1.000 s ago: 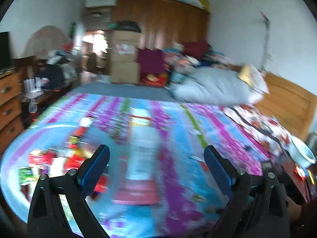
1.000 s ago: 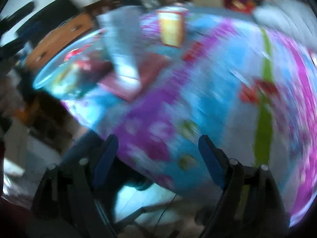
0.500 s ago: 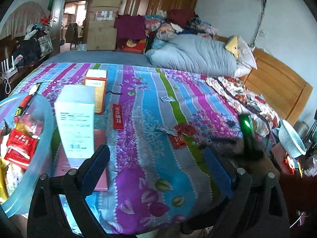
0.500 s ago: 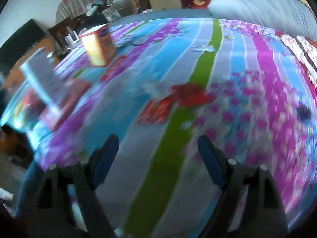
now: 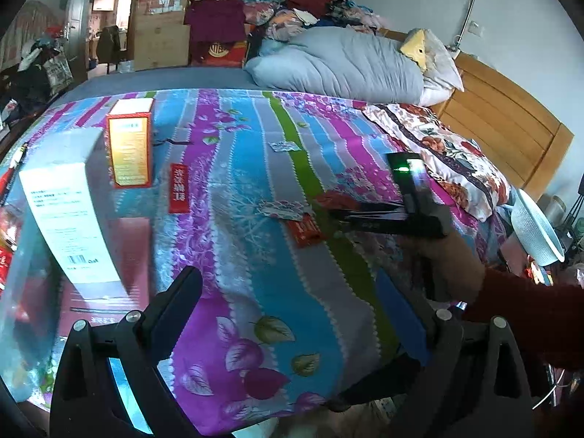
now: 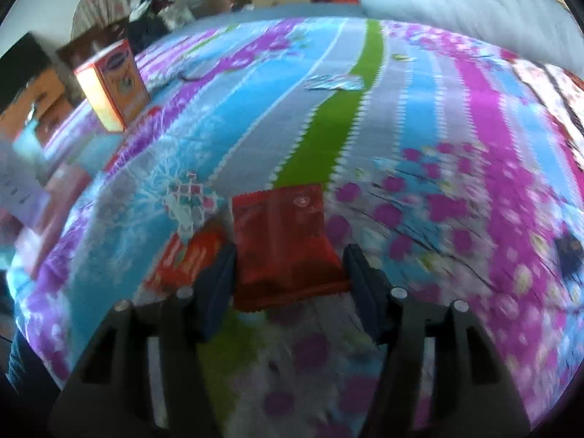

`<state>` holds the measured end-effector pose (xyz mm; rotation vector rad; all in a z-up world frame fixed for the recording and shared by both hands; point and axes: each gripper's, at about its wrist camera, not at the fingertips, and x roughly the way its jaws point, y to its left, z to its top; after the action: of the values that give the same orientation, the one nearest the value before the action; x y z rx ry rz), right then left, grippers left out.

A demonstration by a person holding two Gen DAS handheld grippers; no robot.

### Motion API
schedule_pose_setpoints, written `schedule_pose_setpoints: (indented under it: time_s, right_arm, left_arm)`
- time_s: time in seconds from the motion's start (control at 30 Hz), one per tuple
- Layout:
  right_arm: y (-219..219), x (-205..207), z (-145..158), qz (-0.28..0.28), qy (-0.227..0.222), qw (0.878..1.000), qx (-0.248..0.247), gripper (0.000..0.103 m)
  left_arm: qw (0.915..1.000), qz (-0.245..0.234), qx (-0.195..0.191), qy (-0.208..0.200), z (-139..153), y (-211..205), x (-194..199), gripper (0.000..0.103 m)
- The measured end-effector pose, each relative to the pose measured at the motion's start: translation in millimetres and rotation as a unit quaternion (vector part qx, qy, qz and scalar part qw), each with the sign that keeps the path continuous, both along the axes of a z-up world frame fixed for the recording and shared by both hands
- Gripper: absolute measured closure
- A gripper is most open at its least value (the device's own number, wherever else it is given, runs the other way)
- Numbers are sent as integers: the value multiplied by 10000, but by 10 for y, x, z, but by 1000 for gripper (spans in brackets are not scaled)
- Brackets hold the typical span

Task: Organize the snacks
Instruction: 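Grasp the diamond-patterned packet on the sheet with the right tool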

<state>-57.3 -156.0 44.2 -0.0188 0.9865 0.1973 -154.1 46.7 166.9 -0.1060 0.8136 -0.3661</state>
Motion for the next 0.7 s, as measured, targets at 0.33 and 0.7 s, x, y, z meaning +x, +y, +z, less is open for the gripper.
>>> schedule_pose_setpoints:
  time_s: [0.33,0.7]
  right_arm:
    - [173,-224,378,609,-388,9971,-220,21]
    - [1144,643,-301,1882,492,9749,-1081,32]
  left_arm:
    - [9997,32,-191,127,-119,22,48,7]
    - [9991,86,-195,359,-235,89,67,7]
